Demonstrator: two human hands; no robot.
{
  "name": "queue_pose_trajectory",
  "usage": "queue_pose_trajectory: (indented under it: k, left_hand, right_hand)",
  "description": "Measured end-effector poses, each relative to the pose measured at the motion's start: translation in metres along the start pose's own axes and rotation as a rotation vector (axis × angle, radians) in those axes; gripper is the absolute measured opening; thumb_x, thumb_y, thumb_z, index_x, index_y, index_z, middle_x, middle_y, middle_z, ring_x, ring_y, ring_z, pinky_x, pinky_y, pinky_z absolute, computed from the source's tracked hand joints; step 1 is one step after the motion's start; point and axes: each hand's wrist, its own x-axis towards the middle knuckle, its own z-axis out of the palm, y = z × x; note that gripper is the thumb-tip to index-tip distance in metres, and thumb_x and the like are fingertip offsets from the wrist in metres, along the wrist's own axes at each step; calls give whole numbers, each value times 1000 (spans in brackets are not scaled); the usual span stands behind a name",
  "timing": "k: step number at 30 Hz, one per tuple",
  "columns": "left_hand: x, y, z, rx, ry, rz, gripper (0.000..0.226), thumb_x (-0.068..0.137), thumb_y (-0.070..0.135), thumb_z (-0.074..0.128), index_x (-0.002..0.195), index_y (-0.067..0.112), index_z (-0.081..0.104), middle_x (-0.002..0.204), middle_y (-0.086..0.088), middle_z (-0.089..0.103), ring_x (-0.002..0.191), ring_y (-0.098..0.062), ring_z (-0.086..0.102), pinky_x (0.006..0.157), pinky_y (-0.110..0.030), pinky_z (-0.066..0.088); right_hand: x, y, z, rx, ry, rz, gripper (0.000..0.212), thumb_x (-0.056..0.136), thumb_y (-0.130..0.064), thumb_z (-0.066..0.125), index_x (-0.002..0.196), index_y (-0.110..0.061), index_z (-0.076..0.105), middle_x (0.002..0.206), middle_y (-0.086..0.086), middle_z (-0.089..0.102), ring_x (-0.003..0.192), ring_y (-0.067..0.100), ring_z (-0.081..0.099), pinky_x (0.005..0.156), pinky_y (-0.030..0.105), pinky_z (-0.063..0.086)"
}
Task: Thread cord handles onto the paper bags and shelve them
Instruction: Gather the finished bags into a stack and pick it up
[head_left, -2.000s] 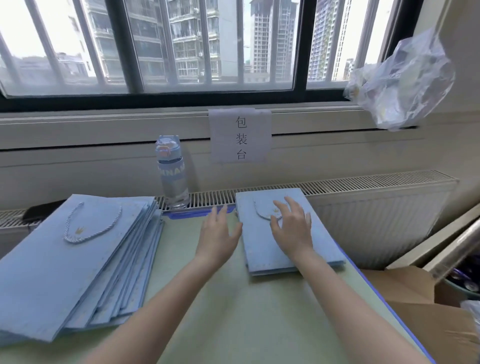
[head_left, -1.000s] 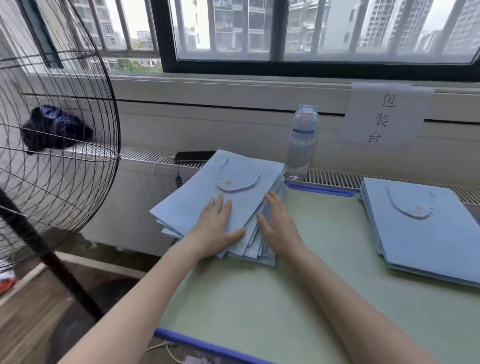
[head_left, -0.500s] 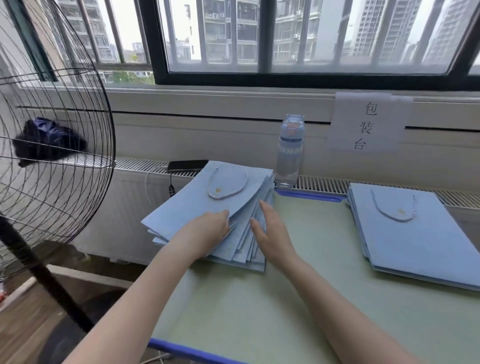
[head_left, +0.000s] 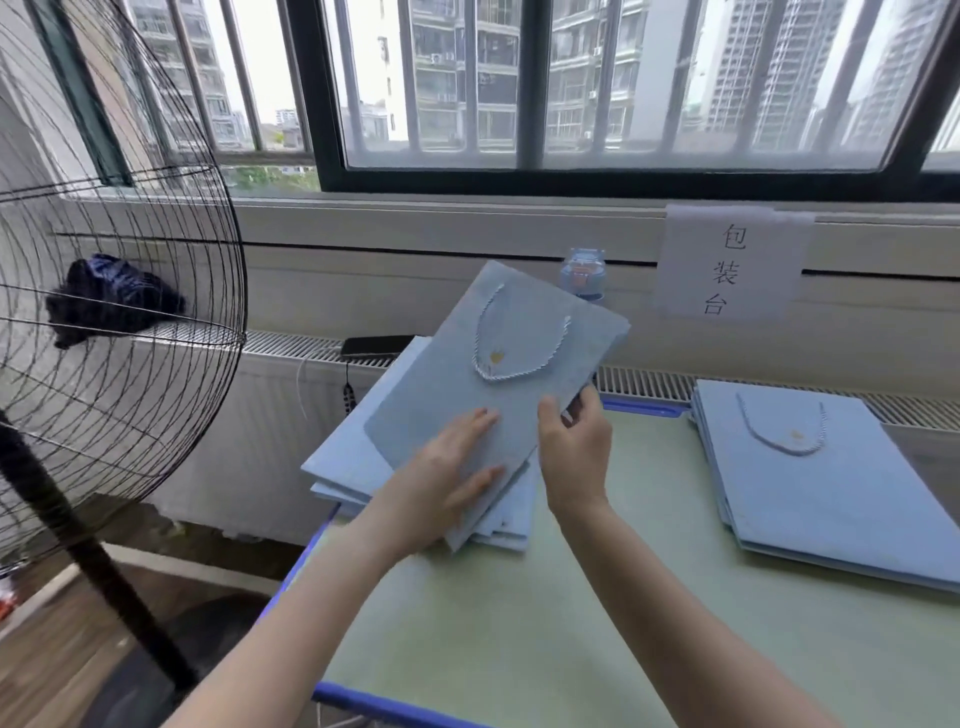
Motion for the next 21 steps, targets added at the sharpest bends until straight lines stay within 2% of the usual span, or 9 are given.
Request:
queue_pose_trajectory:
  k: [3, 6, 8, 10, 12, 14, 15, 18, 21]
  left_hand:
    - [24, 27, 4, -168, 142, 23, 66, 93, 30, 56, 149, 22, 22, 149, 15, 23, 138, 2, 21, 111, -11, 14]
    - [51, 51, 10, -276, 176, 84, 72, 90, 33, 62, 149, 23, 21, 154, 7, 27, 140, -3, 25, 115, -24, 23]
    - [66, 67, 17, -349, 192, 130, 75, 85, 42, 61, 147, 28, 21, 153, 7, 30, 139, -5, 29, 112, -29, 31]
    - [76, 82, 23, -437, 234, 145, 67, 86, 36, 59, 145, 28, 27, 145, 7, 40, 132, -3, 39, 104, -24, 39]
    - [82, 88, 27, -445, 317, 136, 49, 93, 18, 56, 140, 16, 41, 121, 4, 60, 110, -2, 57, 86, -15, 48]
    - [85, 83, 29, -440, 444, 66, 28, 96, 9, 51, 124, 9, 55, 89, 8, 65, 78, 0, 61, 68, -16, 47]
    - [85, 80, 28, -505, 490, 20, 22, 96, 7, 51, 116, 11, 59, 84, 8, 65, 73, -1, 59, 66, -18, 46]
    - [81, 70, 28, -710, 542, -98, 21, 95, 3, 52, 107, 18, 59, 86, 8, 67, 72, -1, 61, 66, -15, 46]
    - [75, 60, 28, -775, 486, -162, 23, 95, 1, 51, 110, 16, 60, 87, 6, 68, 70, 3, 63, 64, -9, 45]
  right_hand:
    - [7, -22, -9, 4, 20, -136, 20, 94, -2, 50, 111, -9, 58, 89, -11, 65, 75, -6, 63, 70, 11, 46]
    - [16, -43, -22, 39, 16, -204, 24, 96, -5, 48, 116, -8, 60, 95, -11, 68, 87, 2, 66, 77, 16, 49]
    - [19, -51, -34, 62, -81, -228, 27, 97, -15, 45, 117, -11, 62, 100, -7, 70, 94, 7, 66, 81, 23, 51]
    - [21, -55, -45, 91, -230, -222, 39, 94, -30, 41, 124, -16, 60, 117, -4, 67, 112, 10, 61, 94, 29, 48]
    - [22, -54, -54, 12, -313, -216, 43, 90, -41, 38, 125, -26, 57, 131, -10, 57, 125, 3, 50, 104, 23, 40]
    - [26, -48, -64, -163, -282, -241, 42, 92, -38, 35, 125, -24, 57, 135, -16, 49, 129, -4, 41, 107, 16, 32]
    - [28, -43, -70, -272, -241, -254, 45, 93, -36, 33, 127, -21, 57, 137, -16, 45, 132, -3, 37, 109, 17, 28]
    - [37, -26, -92, -549, -104, -249, 49, 94, -34, 34, 135, -15, 51, 151, -1, 31, 141, 12, 23, 111, 20, 17]
    - [44, -16, -115, -553, 74, -183, 45, 98, -22, 47, 141, -11, 38, 153, 6, 22, 143, 18, 18, 109, 12, 16]
